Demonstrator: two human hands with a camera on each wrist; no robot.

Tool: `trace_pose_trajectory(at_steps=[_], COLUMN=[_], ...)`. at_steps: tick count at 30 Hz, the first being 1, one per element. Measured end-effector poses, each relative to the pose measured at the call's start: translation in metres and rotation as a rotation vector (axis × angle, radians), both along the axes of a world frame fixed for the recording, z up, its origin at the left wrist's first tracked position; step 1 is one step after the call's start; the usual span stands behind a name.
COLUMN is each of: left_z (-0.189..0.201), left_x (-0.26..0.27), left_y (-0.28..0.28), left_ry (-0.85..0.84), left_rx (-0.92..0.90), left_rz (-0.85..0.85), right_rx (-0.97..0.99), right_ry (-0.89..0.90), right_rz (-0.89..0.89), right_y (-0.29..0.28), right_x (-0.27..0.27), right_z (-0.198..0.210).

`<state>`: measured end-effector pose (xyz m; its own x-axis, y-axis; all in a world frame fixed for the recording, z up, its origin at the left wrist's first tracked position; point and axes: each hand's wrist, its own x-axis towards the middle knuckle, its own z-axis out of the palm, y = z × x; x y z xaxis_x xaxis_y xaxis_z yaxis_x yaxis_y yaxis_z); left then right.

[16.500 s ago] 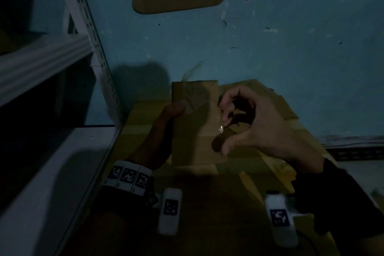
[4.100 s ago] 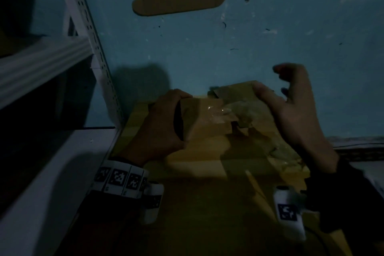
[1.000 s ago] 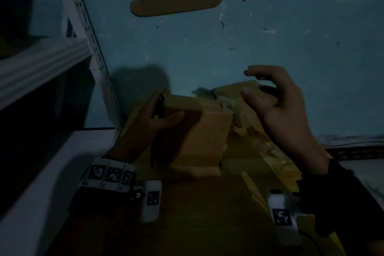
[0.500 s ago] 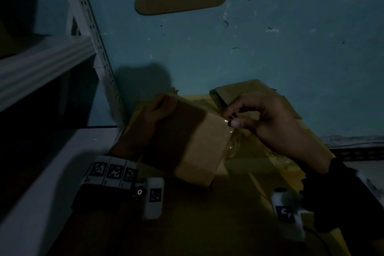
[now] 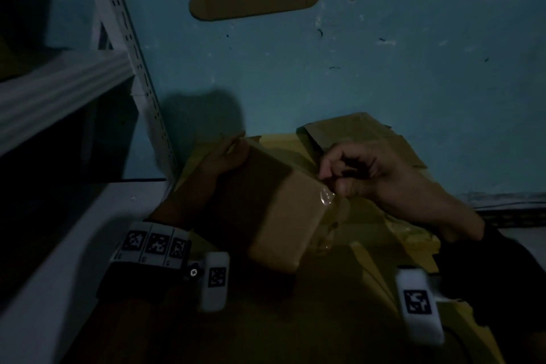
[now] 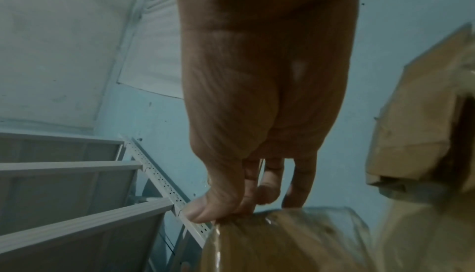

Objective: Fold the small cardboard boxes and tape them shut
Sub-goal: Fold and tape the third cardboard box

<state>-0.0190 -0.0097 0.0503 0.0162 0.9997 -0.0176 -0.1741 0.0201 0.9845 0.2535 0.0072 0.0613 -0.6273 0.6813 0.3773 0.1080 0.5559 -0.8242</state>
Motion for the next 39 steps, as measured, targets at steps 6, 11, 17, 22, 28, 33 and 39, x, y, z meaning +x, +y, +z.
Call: trace_pose_trajectory(at_steps=[6, 11, 17, 22, 28, 33, 39], left_z=[0.002, 0.0, -0.004, -0.004, -0.003, -0.004, -0.002], left_x=[0.005, 0.001, -0.001, 0.007, 0.008, 0.008, 0.016], left_y=[0.0, 0.002, 0.005, 0.0, -0.001, 0.001, 0.003], left_ry=[0.077, 0.055, 0.103, 0.016, 0.007, 0.02, 0.066], left_rx=[0.056, 0.061, 0.086, 0.027, -0.024, -0.038, 0.012], left_rz=[-0.001, -0.014, -0.031, -0.068, -0.051, -0.004, 0.01], right_rx=[-0.066, -0.104, -0.065, -0.069, 0.057, 0.14, 0.097], right_ry=[0.04, 0.004, -0.057, -0.05, 0.017, 0.099, 0.105], right_rz=[0.023, 0.077, 0.075, 0.054, -0.122, -0.206, -0.191], right_y=[0.003, 0.003, -0.001, 0.0, 0.004, 0.004, 0.01], right_x=[0.0, -0.001, 0.0, 0.0, 0.0, -0.007, -0.002], right_z=[-0.001, -0.002, 0.002, 0.0, -0.005, -0.007, -0.012])
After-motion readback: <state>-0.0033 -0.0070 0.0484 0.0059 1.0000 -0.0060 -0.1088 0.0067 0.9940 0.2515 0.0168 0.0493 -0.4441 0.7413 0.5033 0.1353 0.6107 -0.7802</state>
